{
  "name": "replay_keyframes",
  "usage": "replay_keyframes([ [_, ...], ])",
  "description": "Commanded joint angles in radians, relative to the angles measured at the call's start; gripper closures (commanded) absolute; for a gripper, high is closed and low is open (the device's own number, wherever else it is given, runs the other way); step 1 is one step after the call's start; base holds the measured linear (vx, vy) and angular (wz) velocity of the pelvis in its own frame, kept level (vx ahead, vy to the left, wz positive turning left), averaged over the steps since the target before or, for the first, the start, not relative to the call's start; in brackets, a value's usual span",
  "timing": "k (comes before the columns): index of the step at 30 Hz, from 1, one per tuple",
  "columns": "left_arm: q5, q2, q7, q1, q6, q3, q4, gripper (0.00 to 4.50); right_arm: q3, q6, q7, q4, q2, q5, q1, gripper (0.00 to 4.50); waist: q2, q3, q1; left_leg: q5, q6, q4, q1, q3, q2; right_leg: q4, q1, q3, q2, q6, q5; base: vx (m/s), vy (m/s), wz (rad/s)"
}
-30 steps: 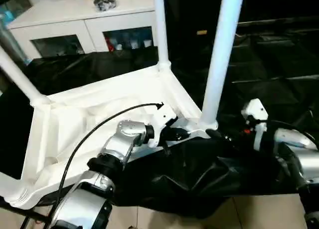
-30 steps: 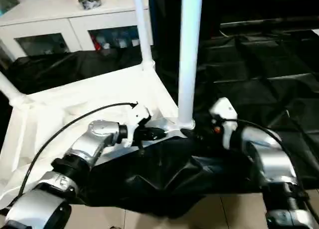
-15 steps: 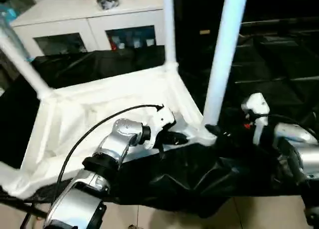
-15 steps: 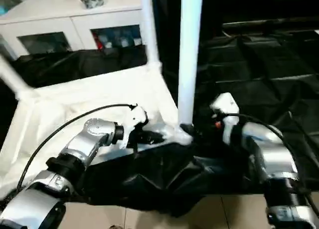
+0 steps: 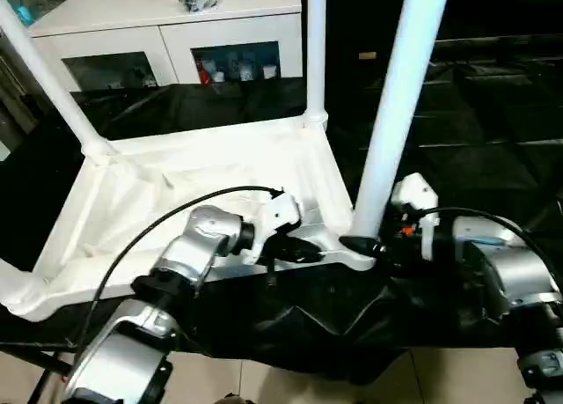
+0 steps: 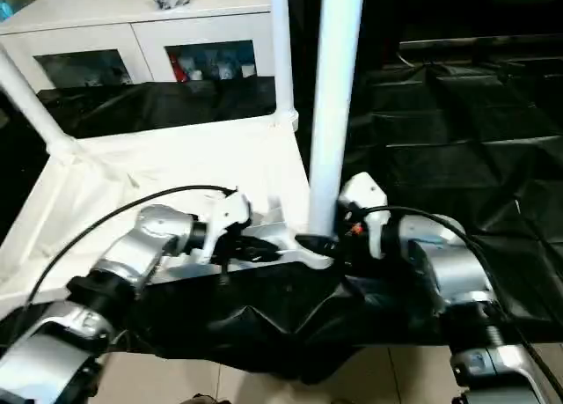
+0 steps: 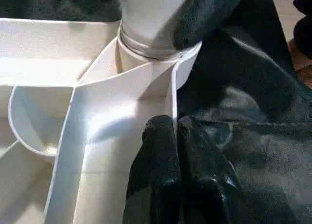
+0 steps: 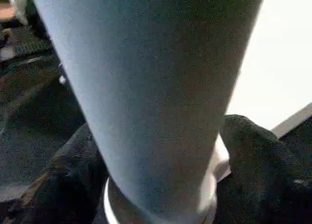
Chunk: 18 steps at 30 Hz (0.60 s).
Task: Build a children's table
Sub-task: Rotate leg to tighten
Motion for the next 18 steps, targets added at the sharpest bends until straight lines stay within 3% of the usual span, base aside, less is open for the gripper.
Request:
replay_keyframes([
  [1, -0.006, 0.022, -0.014, 0.000, 0.002, 0.004, -0.031, 4.50, 0.012, -0.014, 0.014, 0.012, 0.006, -0.018, -0.025, 1.18, -0.034, -0.076, 0.003, -0.129, 0.132, -0.054, 0.007, 0.004, 0.013, -0.052, 0.060, 0.025, -0.040, -0.240, -0.179, 0.000, 0.000, 0.00],
  [9, -0.020, 0.037, -0.016, 0.016, 0.026, 0.007, -0.053, 4.50, 0.034, -0.030, 0.027, 0.068, 0.033, -0.014, -0.050, 1.71, -0.038, -0.074, 0.004, -0.137, 0.125, -0.053, 0.008, 0.004, 0.014, -0.048, 0.060, 0.026, -0.040, -0.251, -0.173, 0.000, 0.000, 0.00],
  [10, -0.022, 0.037, -0.015, 0.016, 0.028, 0.009, -0.053, 4.50, 0.037, -0.029, 0.026, 0.068, 0.037, -0.013, -0.049, 1.74, -0.034, -0.074, 0.003, -0.141, 0.121, -0.053, 0.007, 0.004, 0.013, -0.048, 0.060, 0.026, -0.040, -0.251, -0.172, 0.000, 0.000, 0.00],
  [11, -0.023, 0.037, -0.015, 0.017, 0.031, 0.010, -0.054, 4.50, 0.039, -0.030, 0.024, 0.069, 0.042, -0.014, -0.046, 1.95, -0.035, -0.073, 0.001, -0.147, 0.119, -0.054, 0.008, 0.004, 0.013, -0.049, 0.060, 0.026, -0.039, -0.252, -0.176, 0.000, 0.000, 0.00],
  [12, -0.028, 0.034, -0.004, 0.019, 0.039, 0.017, -0.053, 4.50, 0.043, -0.032, 0.019, 0.070, 0.053, -0.017, -0.039, 1.95, -0.026, -0.073, 0.002, -0.156, 0.114, -0.054, 0.010, 0.003, 0.013, -0.049, 0.059, 0.026, -0.040, -0.253, -0.182, 0.000, 0.000, 0.00],
  [14, -0.031, 0.029, 0.011, 0.018, 0.047, 0.024, -0.050, 4.50, 0.044, -0.033, 0.010, 0.072, 0.063, -0.018, -0.034, 2.14, -0.032, -0.073, -0.001, -0.168, 0.106, -0.055, 0.009, 0.004, 0.012, -0.050, 0.061, 0.026, -0.039, -0.252, -0.188, 0.000, 0.000, 0.00],
  [15, -0.032, 0.019, 0.043, 0.012, 0.054, 0.036, -0.038, 4.50, 0.036, -0.027, -0.021, 0.085, 0.085, -0.016, -0.031, 2.14, -0.025, -0.072, -0.004, -0.178, 0.100, -0.055, 0.011, 0.004, 0.011, -0.053, 0.060, 0.026, -0.037, -0.248, -0.193, 0.000, 0.000, 0.00],
  [17, -0.030, 0.008, 0.076, 0.003, 0.057, 0.045, -0.022, 4.50, 0.028, -0.032, -0.086, 0.114, 0.111, -0.031, -0.035, 2.23, -0.022, -0.070, -0.007, -0.195, 0.088, -0.057, 0.010, 0.002, 0.010, -0.054, 0.060, 0.026, -0.038, -0.244, -0.214, 0.000, 0.000, 0.00],
  [18, -0.024, -0.013, 0.159, -0.017, 0.059, 0.067, 0.013, 4.50, 0.020, -0.035, -0.184, 0.163, 0.153, -0.055, -0.042, 2.29, -0.024, -0.067, -0.012, -0.214, 0.075, -0.059, 0.010, 0.002, 0.008, -0.058, 0.059, 0.025, -0.038, -0.237, -0.256, 0.000, 0.000, 0.00],
])
